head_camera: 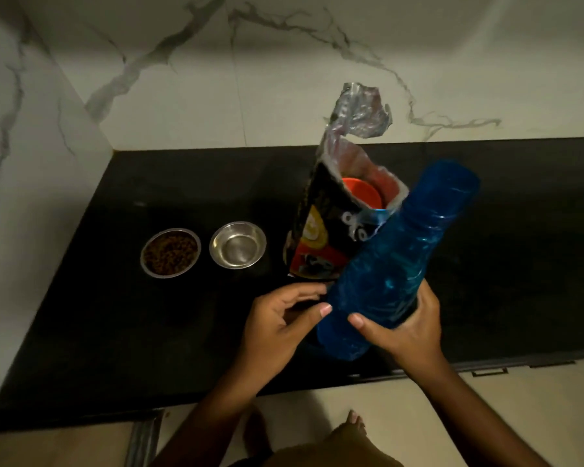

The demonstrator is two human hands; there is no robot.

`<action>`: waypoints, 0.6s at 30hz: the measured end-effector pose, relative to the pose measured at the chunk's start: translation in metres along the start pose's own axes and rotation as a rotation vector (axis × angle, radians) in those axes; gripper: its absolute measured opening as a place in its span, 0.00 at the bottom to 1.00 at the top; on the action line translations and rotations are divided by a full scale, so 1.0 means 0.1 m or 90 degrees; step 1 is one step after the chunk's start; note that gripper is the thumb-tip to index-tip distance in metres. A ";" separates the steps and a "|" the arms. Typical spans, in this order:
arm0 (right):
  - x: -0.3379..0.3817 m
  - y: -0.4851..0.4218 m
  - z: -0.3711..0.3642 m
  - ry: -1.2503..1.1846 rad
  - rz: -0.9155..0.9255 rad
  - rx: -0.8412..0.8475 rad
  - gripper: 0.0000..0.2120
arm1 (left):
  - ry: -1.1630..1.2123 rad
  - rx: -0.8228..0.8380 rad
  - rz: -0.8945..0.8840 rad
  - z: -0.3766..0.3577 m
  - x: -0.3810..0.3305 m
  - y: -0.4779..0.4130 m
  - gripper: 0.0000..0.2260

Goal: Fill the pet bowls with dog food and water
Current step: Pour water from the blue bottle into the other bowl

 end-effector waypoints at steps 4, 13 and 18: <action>0.07 0.03 -0.48 0.011 -0.005 0.008 0.30 | 0.079 -0.059 0.050 0.51 0.12 -0.03 0.05; 0.07 -0.05 -0.98 0.045 -0.067 0.120 0.43 | 0.131 -0.329 0.266 1.13 0.76 -0.31 0.10; 0.05 -0.01 -1.03 0.072 -0.145 0.194 0.44 | 0.167 -0.363 0.300 1.21 0.85 -0.53 0.11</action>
Point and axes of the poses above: each hand's wrist, its own y-axis away from the middle knuckle, its own z-axis out of the back of the hand, x = y × z, the point moved 2 cm from there along -y, towards the middle knuckle, and after that the axes turned 2 degrees about -z, right-handed, at the moved point
